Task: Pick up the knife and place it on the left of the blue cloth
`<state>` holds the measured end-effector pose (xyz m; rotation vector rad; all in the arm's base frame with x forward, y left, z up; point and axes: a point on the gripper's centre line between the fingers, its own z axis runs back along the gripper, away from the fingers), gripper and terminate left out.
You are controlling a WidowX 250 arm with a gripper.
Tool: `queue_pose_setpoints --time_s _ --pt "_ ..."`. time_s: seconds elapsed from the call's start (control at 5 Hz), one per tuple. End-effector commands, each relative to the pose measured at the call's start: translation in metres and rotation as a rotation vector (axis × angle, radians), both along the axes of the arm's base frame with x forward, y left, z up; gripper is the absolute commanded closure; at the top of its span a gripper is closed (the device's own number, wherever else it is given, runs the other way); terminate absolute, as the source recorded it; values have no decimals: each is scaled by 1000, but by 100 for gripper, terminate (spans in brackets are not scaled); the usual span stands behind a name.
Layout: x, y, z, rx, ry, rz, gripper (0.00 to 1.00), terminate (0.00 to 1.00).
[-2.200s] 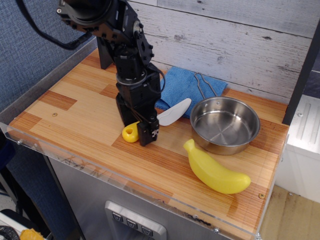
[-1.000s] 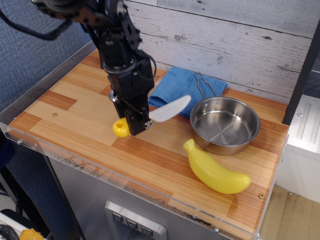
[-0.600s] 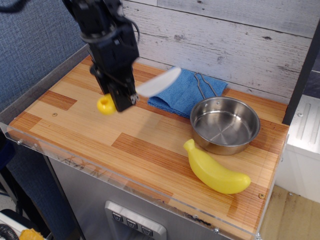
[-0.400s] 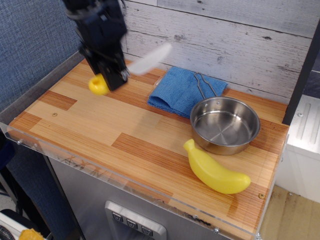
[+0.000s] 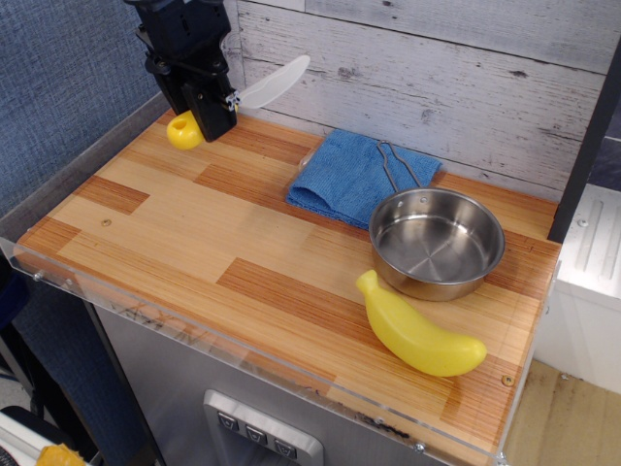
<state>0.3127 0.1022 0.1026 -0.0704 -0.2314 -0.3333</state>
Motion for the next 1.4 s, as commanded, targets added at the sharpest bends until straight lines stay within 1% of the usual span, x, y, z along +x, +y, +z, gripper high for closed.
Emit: queue_pose_setpoints --time_s 0.0,0.2,0.4,0.8,1.2 --pt "33 46 -18 41 11 86 100 0" --pt "42 61 -31 58 39 123 100 0" --pt "50 70 -43 61 56 133 100 0" --pt "46 77 -75 85 128 109 100 0" --pt "43 79 -80 85 142 104 100 0"
